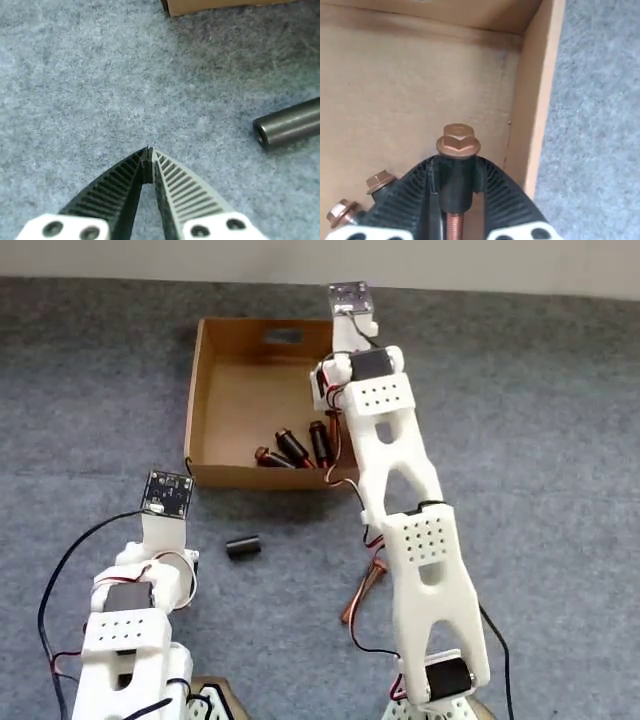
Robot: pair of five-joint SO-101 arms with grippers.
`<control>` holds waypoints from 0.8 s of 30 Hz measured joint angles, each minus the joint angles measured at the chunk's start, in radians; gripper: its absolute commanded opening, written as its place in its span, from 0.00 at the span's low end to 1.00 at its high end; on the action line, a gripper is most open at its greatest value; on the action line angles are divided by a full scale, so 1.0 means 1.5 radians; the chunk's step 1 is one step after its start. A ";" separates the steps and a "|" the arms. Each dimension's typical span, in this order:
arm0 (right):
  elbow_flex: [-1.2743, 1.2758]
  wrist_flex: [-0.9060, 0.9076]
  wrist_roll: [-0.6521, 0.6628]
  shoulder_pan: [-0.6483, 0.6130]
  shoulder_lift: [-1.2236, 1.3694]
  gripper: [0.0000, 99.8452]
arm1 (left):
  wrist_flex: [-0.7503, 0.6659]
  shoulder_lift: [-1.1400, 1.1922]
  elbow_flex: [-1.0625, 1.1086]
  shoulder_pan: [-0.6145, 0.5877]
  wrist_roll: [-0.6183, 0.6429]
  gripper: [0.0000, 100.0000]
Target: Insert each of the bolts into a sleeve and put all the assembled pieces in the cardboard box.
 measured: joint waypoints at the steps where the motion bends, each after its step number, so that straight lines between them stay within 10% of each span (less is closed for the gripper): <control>1: -0.002 0.002 0.000 0.000 0.003 0.01 | 0.000 0.000 0.000 0.000 0.000 0.02; 24: -0.009 0.014 0.000 -0.016 0.057 0.01 | 0.000 0.000 0.000 0.000 0.000 0.02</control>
